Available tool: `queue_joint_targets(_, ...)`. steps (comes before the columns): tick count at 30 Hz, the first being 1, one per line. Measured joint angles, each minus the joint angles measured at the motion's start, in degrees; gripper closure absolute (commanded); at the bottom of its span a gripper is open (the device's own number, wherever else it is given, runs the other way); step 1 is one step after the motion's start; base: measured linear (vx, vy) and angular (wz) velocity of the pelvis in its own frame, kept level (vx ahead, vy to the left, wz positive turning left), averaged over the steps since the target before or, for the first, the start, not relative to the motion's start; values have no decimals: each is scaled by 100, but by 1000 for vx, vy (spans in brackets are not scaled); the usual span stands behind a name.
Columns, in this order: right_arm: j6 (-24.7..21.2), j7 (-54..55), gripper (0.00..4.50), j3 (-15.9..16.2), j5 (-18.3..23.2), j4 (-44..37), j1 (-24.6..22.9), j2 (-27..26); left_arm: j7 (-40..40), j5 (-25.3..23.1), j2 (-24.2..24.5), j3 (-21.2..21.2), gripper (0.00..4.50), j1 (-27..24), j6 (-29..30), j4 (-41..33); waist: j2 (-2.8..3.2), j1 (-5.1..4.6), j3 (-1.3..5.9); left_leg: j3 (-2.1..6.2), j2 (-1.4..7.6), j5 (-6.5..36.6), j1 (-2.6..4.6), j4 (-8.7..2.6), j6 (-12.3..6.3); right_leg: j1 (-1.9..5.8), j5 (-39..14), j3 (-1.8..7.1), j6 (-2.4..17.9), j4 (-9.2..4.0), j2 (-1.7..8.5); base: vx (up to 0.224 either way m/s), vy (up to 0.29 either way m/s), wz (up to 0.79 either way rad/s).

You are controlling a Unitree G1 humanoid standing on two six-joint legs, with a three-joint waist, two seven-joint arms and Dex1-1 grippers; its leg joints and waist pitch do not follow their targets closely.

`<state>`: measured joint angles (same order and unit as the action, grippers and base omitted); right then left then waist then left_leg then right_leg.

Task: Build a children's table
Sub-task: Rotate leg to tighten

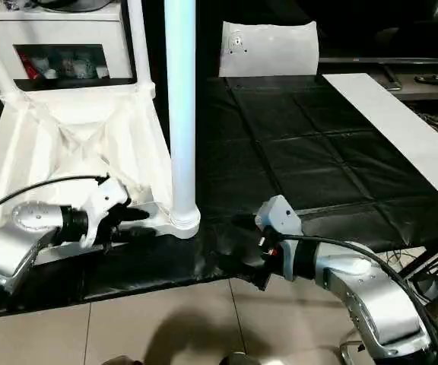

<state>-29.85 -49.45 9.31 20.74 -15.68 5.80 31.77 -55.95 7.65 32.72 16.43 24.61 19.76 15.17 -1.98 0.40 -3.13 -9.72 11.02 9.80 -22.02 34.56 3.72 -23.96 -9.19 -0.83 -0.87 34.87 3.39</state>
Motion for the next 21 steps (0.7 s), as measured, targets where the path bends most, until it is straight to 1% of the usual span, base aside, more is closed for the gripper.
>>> queue_joint_targets(1, -15, 0, 0, 11, 2, -1, 11, -1, -10, -2, -10, 1, 304, 14, -7, 42, 0, 1, 0, 0, 0, 0, 0, 0, 0, 0, 0, 0, 0, 0, 0, 0, 0, 0)
queue_joint_targets(4, -92, 2, 0, 17, 7, -8, 84, -1, -71, -7, -26, 17, 320, 57, -15, 124, 0, 2, 0, 0, 0, 0, 1, 1, 0, 0, 0, 0, 0, 0, 0, 0, 0, 0)
queue_joint_targets(12, -135, 6, 0, 39, 8, -11, 88, -2, -268, -62, -27, 30, 396, 130, 42, 201, 0, -6, 0, 1, -1, 0, 1, 12, 0, 0, -1, -1, -1, -6, 1, 0, 0, 0)
queue_joint_targets(15, -141, 12, 0, 40, 8, -9, 107, -5, -335, -63, -17, 51, 407, 157, 83, 200, -1, -8, 0, 1, -1, 0, 0, 14, 0, 0, -1, -1, -1, -11, 2, 0, 0, 0)
queue_joint_targets(17, -141, 15, 0, 42, 7, -5, 149, -13, -413, -68, 18, 100, 427, 206, 128, 196, -1, -13, 0, 1, -1, 0, 0, 14, 0, 0, -1, 0, -1, -14, 2, 0, 0, 0)
queue_joint_targets(21, -123, 22, 0, 65, -7, 47, 342, -87, -667, -81, 84, 157, 446, 230, 50, 175, -1, -26, 0, 0, -1, 0, -3, 13, 0, -2, 0, 1, -1, -14, 2, 0, 0, 0)
